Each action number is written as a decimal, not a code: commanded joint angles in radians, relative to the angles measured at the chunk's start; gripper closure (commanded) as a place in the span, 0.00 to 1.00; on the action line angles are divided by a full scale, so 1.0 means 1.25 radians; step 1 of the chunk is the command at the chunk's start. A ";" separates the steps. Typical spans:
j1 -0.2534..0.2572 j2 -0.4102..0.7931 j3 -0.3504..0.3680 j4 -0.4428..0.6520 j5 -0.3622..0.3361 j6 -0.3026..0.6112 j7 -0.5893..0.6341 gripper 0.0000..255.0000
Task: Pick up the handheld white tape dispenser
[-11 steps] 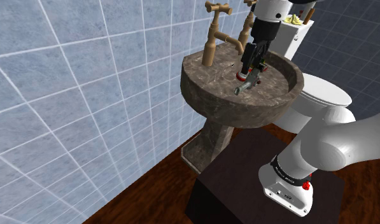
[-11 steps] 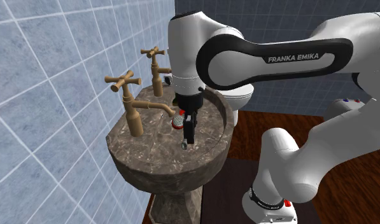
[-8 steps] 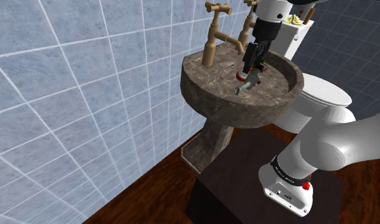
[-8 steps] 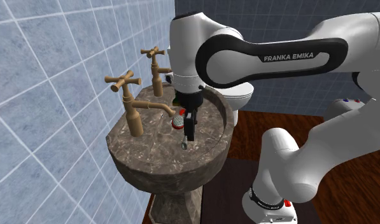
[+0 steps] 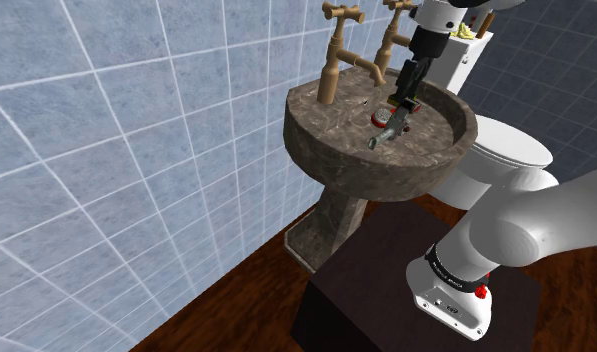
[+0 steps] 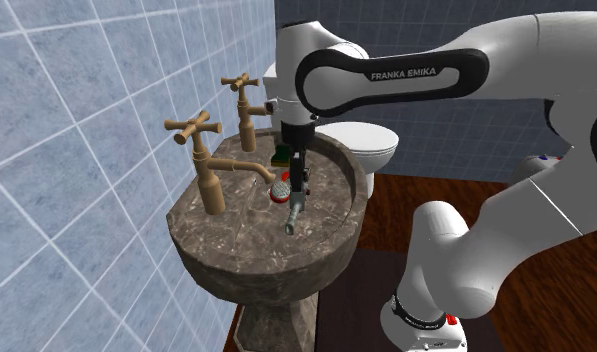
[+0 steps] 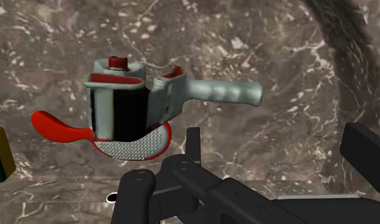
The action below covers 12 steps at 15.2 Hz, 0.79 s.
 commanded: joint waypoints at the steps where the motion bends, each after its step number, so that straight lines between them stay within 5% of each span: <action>1: -0.004 0.029 -0.039 0.011 -0.010 0.028 -0.047 0.00; 8: 0.000 0.164 -0.178 0.106 -0.003 0.098 -0.217 0.00; 12: -0.002 0.169 -0.186 0.067 -0.005 0.142 -0.220 0.00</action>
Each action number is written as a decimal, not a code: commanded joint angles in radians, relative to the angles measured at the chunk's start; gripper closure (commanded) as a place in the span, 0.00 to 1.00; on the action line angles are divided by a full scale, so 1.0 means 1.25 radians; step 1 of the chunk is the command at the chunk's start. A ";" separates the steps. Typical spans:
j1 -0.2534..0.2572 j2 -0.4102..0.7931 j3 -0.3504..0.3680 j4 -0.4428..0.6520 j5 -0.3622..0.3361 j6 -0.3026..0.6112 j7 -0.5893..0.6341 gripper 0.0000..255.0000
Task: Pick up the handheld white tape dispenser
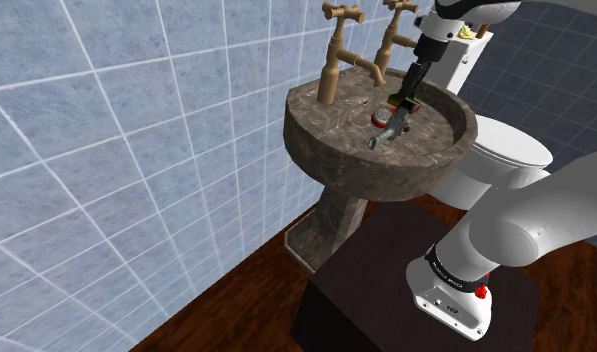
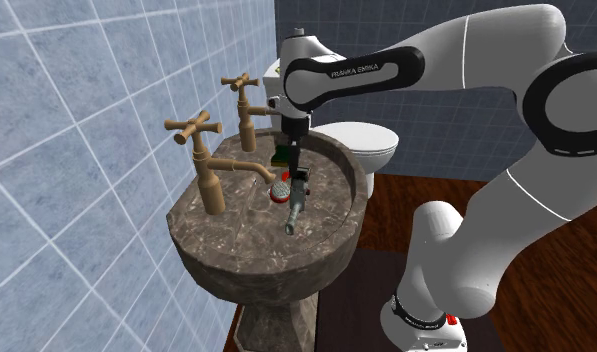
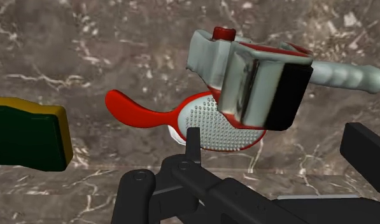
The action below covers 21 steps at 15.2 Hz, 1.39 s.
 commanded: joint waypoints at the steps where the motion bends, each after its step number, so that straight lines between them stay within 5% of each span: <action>1: -0.001 0.002 -0.004 -0.020 -0.001 0.023 -0.002 0.00; 5: -0.001 0.008 -0.009 -0.043 -0.002 0.052 -0.005 0.00; 6: -0.001 0.009 -0.009 -0.042 -0.001 0.051 -0.004 1.00; 15: -0.002 0.008 -0.009 -0.043 -0.002 0.052 -0.005 1.00; 21: 0.000 -0.003 0.003 0.012 0.000 -0.014 0.000 1.00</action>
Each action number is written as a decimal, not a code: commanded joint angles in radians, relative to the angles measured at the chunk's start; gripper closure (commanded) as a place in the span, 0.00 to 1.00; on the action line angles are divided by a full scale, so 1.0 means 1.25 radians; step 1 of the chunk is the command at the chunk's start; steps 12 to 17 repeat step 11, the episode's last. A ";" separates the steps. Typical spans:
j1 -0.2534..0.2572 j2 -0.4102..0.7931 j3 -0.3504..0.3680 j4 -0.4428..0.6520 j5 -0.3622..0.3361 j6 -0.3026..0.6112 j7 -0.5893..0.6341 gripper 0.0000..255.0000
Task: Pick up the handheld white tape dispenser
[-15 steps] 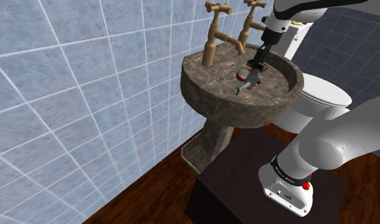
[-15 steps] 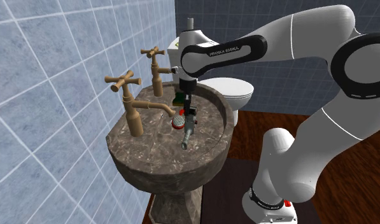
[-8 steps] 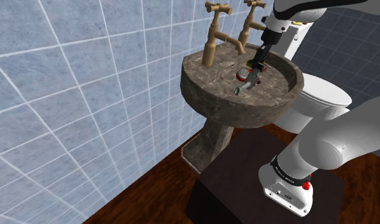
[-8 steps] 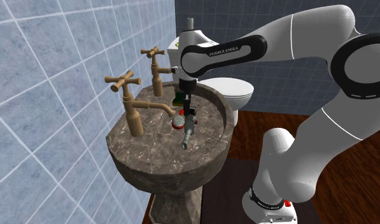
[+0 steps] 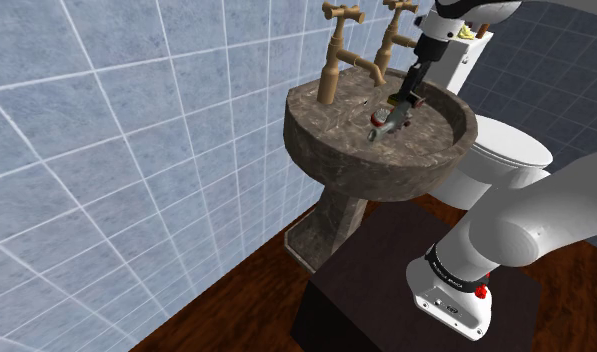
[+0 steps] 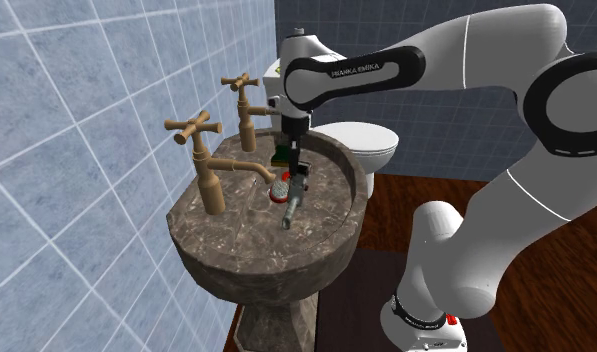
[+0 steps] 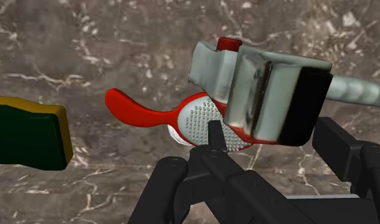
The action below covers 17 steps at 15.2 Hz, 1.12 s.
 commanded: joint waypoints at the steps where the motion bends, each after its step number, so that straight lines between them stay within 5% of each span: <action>1: 0.000 -0.002 0.003 0.021 0.001 -0.023 0.000 1.00; 9: 0.005 -0.005 0.015 0.104 0.007 -0.109 0.004 1.00; 17: 0.005 -0.005 0.015 0.106 0.007 -0.110 0.004 1.00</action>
